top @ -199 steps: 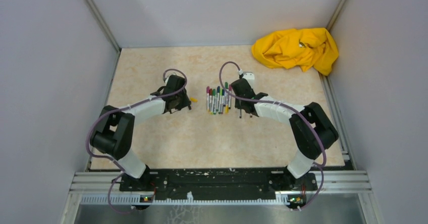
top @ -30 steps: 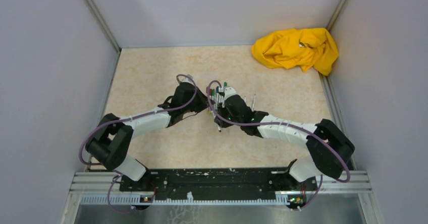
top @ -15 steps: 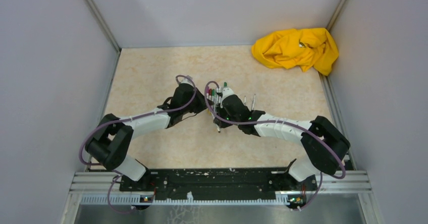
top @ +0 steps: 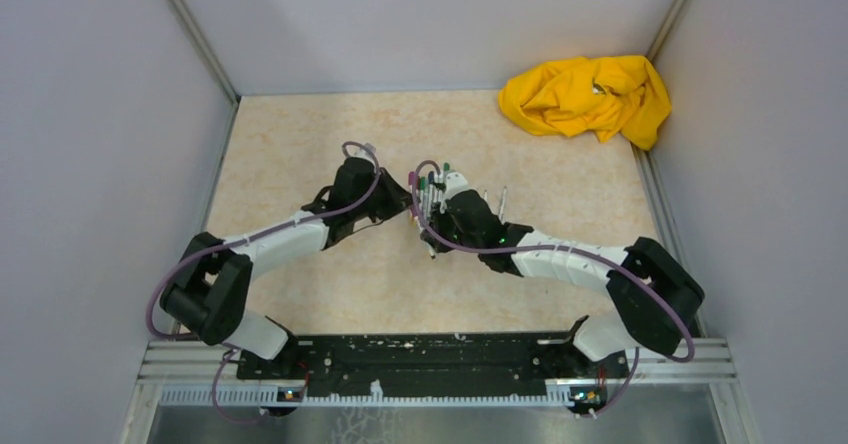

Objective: Open the pen caps

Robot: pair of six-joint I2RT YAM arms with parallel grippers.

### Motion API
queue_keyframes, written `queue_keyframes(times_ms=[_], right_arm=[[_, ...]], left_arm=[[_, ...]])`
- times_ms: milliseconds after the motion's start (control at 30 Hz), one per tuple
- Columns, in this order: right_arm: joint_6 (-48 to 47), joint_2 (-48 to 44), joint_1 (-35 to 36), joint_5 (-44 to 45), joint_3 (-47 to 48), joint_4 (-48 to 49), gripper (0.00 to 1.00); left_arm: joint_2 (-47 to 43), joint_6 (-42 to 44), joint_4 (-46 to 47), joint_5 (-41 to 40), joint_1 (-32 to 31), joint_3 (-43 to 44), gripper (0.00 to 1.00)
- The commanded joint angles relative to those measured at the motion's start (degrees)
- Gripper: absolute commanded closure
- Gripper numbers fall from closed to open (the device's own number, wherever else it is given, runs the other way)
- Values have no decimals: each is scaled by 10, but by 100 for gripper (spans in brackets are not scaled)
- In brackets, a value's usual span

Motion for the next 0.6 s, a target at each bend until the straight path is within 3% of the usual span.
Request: queue_keyframes(times_ms=[0, 200, 567], right_arm=[[-10, -37, 4, 5, -37, 1, 100], [-9, -63, 4, 16, -53, -5, 100], [-2, -90, 4, 17, -71, -15, 100]], left_arm=[[-34, 12, -12, 26, 35, 55, 100], [-45, 43, -58, 14, 68, 80, 100], [-37, 59, -60, 10, 98, 70, 100]])
